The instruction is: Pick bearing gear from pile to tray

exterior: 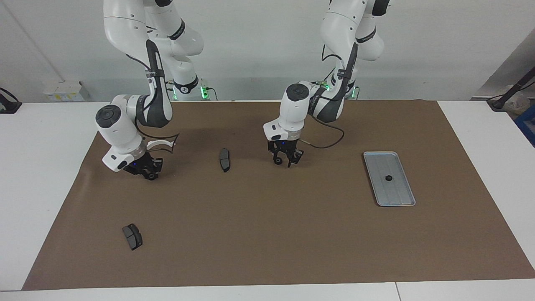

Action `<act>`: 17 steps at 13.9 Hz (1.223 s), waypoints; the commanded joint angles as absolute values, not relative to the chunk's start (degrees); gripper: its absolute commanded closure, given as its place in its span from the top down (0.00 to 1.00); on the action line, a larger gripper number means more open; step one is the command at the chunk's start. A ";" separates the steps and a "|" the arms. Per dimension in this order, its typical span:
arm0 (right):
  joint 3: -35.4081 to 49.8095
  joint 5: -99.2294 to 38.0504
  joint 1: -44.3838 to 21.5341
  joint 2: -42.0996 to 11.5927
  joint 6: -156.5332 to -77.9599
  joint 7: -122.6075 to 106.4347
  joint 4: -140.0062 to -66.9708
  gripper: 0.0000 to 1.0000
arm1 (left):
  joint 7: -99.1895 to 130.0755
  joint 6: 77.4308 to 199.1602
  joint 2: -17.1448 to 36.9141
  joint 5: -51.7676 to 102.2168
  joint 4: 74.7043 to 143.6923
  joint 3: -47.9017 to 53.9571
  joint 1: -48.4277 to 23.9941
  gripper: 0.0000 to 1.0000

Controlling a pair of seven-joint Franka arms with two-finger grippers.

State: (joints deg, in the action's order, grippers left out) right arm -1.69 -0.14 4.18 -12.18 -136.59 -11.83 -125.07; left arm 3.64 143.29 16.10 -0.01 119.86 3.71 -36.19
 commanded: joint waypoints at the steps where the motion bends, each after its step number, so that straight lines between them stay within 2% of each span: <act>1: -0.88 -3.68 4.31 -11.87 -132.74 -13.27 -122.62 0.09 | 2.99 143.26 14.85 0.18 121.29 2.72 -38.05 0.63; 3: -0.88 -4.74 2.91 -11.69 -129.91 -12.83 -120.42 0.09 | 2.90 143.52 14.94 0.18 121.29 2.72 -38.06 0.61; 7: -0.88 -7.21 -0.70 -10.55 -129.46 -8.54 -119.89 0.09 | 2.90 144.67 15.47 0.18 121.29 2.72 -38.32 0.58; 17: -0.79 -7.29 -4.57 -11.16 -123.31 0.09 -113.64 0.09 | 2.90 145.90 16.44 0.18 121.20 2.72 -38.32 0.50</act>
